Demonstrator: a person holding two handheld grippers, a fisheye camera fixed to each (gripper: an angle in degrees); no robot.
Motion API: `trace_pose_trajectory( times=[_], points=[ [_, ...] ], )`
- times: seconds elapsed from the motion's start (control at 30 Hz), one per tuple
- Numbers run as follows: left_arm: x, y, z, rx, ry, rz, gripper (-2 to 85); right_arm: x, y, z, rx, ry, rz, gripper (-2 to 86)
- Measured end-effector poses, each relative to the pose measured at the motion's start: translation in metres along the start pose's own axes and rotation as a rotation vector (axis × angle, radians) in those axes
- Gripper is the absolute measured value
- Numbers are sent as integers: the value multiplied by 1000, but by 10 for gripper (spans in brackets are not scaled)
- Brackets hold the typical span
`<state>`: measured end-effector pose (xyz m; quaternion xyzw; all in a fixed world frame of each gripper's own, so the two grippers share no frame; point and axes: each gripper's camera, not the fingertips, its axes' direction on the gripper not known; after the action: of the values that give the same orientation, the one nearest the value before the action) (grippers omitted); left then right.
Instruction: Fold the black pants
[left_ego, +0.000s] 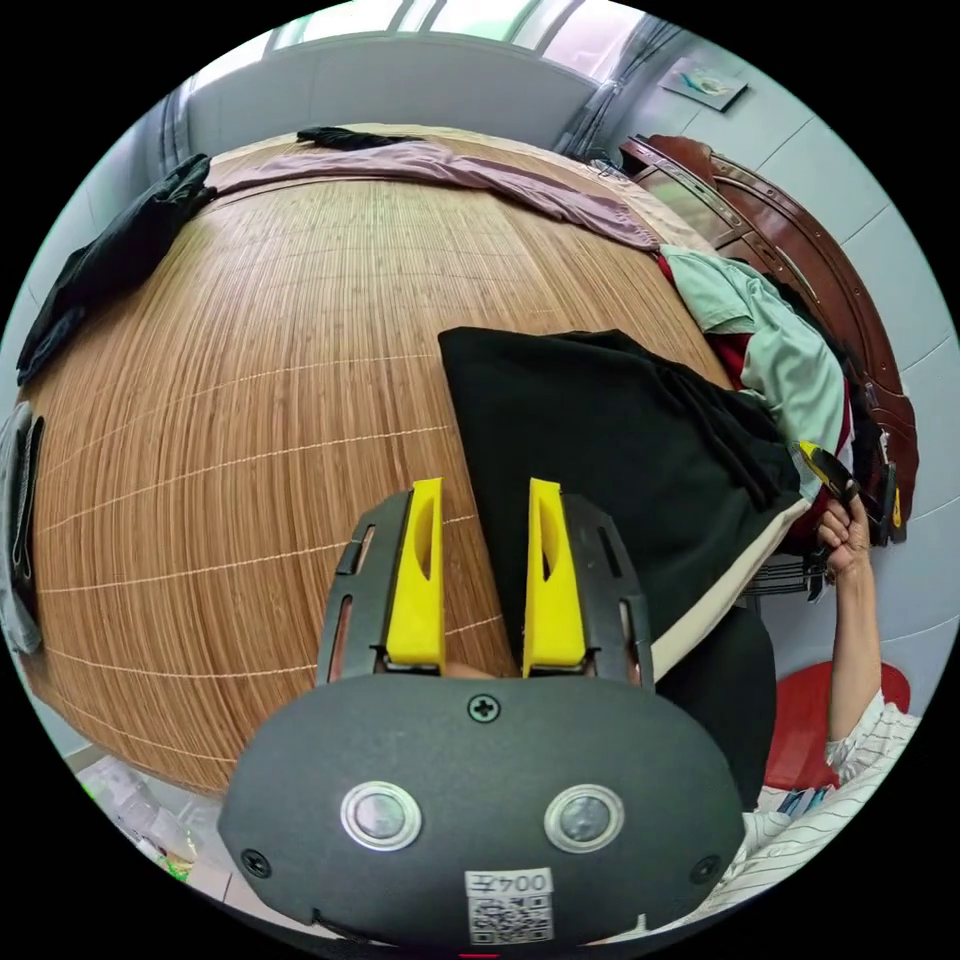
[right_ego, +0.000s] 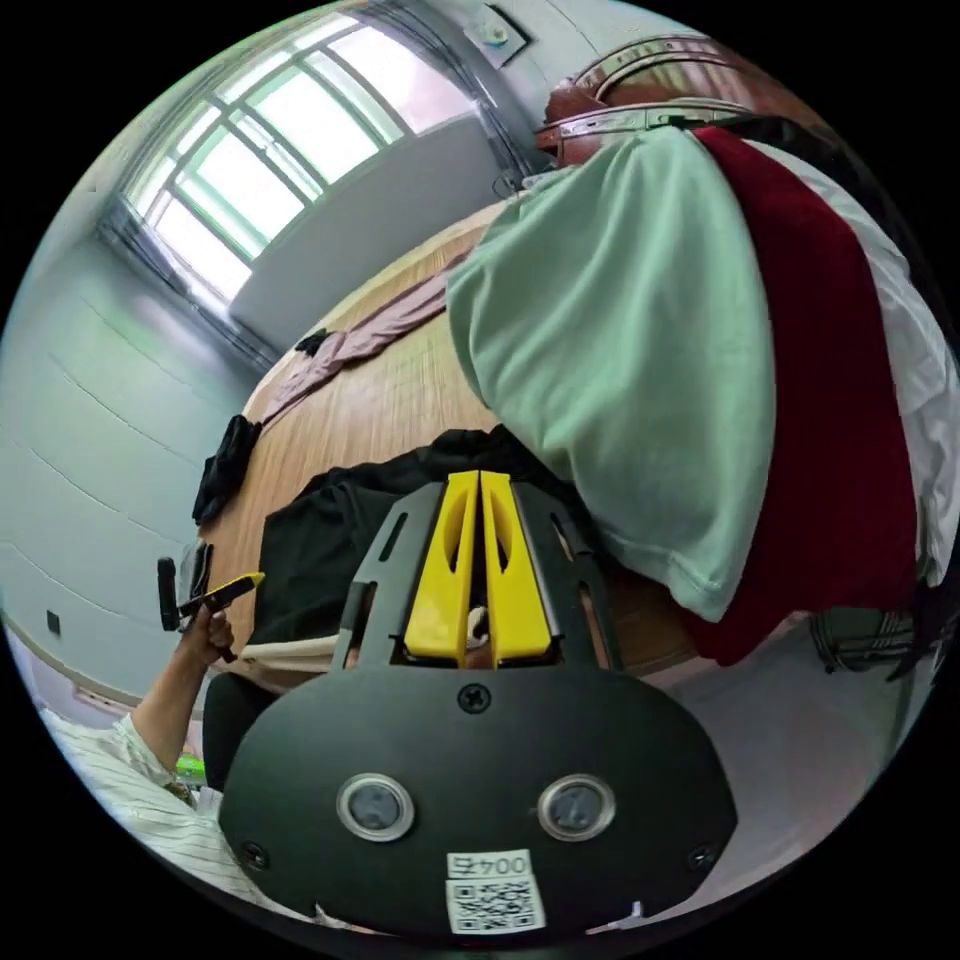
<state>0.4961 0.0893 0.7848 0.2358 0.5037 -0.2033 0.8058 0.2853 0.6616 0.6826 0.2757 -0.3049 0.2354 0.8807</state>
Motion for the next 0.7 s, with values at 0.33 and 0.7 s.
trace_pose_trajectory(
  times=[0.33, 0.7],
  points=[
    [-37, 10, 16, 24, 122, -67, 111, -95, 61, 31, -125, -136, -256, -5],
    [-98, 58, 3, 56, 80, -60, 20, -136, 79, 83, -331, -125, -284, -8]
  ],
)
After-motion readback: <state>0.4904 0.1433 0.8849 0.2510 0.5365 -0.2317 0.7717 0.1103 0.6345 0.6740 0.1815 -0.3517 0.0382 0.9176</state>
